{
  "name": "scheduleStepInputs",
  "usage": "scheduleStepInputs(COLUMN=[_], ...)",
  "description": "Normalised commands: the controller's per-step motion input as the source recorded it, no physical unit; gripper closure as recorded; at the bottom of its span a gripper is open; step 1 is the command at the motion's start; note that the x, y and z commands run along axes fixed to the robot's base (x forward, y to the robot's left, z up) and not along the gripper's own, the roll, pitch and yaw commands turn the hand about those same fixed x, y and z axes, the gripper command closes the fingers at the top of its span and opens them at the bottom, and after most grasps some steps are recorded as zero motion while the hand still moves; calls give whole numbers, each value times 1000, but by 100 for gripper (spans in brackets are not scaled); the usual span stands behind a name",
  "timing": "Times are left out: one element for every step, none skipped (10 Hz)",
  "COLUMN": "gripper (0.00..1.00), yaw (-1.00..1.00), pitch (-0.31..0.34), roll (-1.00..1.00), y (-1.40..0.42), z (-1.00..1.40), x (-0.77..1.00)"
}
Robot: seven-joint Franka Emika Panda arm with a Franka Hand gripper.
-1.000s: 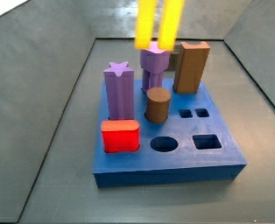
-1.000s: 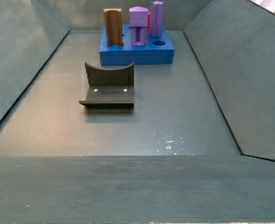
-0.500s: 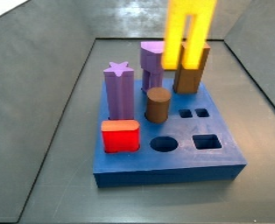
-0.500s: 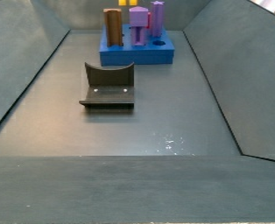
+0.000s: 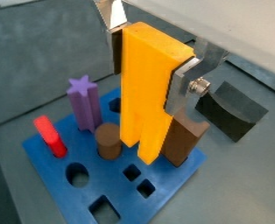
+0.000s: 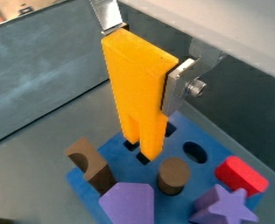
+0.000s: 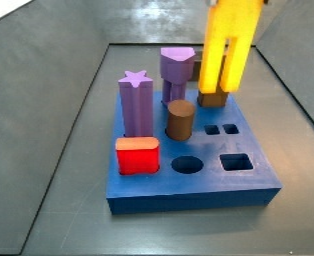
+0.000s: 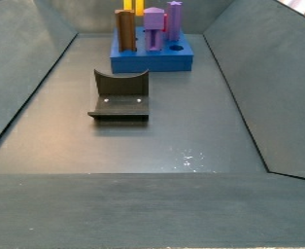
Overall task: Pick up the double-square object. Move up. Move to above the board. Insert the double-square object.
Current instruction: Insert the double-square object.
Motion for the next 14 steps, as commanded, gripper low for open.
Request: scheduleStepInputs(gripper=[100, 100, 100, 100, 100, 100, 100, 100, 100, 100, 100, 100, 100, 100], yaw=[151, 0, 0, -11, -123, -66, 0, 0, 0, -3, 0, 0, 0, 0], pitch=[23, 26, 23, 0, 56, 30, 0, -30, -54, -80, -116, -167, -141, -106], roll=[286, 267, 256, 179, 159, 190, 156, 89, 49, 0, 0, 0, 4, 17], y=[-214, -391, -383, -220, 0, 0, 0, 0, 0, 9, 0, 0, 0, 0], z=[-406, -443, -434, -329, -314, -351, -409, -340, -314, -231, -177, -200, -271, -360], x=[797, 963, 971, 697, 337, 166, 169, 0, 0, -177, -251, -263, -123, -34])
